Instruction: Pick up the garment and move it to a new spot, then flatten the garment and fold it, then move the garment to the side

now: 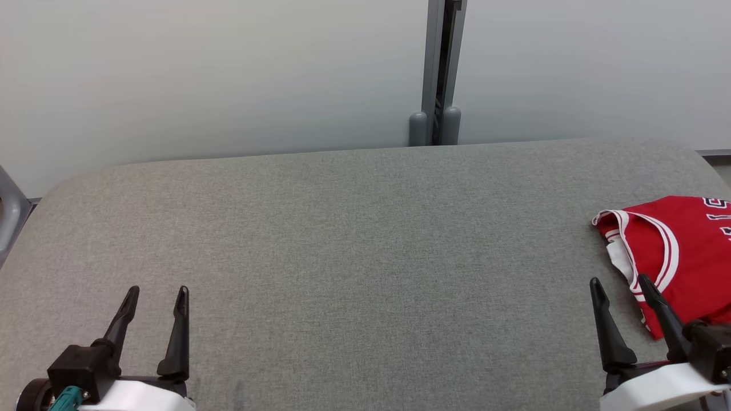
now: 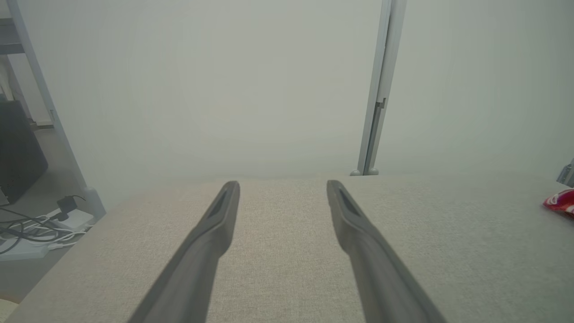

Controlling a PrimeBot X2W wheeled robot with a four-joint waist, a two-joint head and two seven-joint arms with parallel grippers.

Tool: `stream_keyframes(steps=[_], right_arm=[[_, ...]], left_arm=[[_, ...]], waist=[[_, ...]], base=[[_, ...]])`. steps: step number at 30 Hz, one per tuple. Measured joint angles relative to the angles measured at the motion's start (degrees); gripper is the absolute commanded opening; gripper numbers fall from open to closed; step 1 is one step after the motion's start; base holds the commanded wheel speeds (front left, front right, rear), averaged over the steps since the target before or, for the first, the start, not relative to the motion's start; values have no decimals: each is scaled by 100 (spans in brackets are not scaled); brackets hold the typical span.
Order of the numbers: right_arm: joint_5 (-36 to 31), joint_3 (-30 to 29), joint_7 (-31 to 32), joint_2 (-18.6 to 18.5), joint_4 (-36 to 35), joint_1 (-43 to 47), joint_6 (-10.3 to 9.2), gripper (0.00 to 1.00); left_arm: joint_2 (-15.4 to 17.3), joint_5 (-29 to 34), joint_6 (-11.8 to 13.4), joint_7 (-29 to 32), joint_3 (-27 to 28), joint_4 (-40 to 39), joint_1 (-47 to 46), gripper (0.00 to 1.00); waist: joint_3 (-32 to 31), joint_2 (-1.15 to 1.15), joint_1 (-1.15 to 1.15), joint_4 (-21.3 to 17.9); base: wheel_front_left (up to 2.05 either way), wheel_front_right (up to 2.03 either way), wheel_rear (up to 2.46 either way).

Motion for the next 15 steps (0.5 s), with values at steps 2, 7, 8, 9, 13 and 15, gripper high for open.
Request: stream_keyframes(steps=[2, 7, 8, 9, 13, 15], right_arm=[[29, 3, -1, 0, 1, 1, 0, 100], [40, 26, 3, 66, 237, 99, 0, 0], [78, 35, 4, 76, 289, 125, 0, 0], [177, 47, 7, 81, 326, 126, 0, 0], [630, 90, 1, 81, 452, 82, 0, 0], [861, 114, 0, 81, 521, 20, 0, 0]], left_arm=[[14, -11, -8, 44, -22, 13, -3, 100], [-171, -9, -8, 84, -132, 235, 146, 0], [-220, -38, -15, 111, -138, 276, 177, 0], [-252, -111, -36, 137, -125, 310, 181, 0], [-316, -469, -138, 259, 31, 432, 144, 0], [-344, -638, -190, 316, 113, 501, 105, 0]], waist=[[2, 0, 0, 6], [4, 0, 0, 7], [6, 0, 0, 7], [8, 0, 0, 7], [17, 0, 0, 7], [21, 0, 0, 7]], base=[[0, 0, 0], [0, 0, 0], [0, 0, 0], [0, 0, 0], [0, 0, 0], [0, 0, 0]])
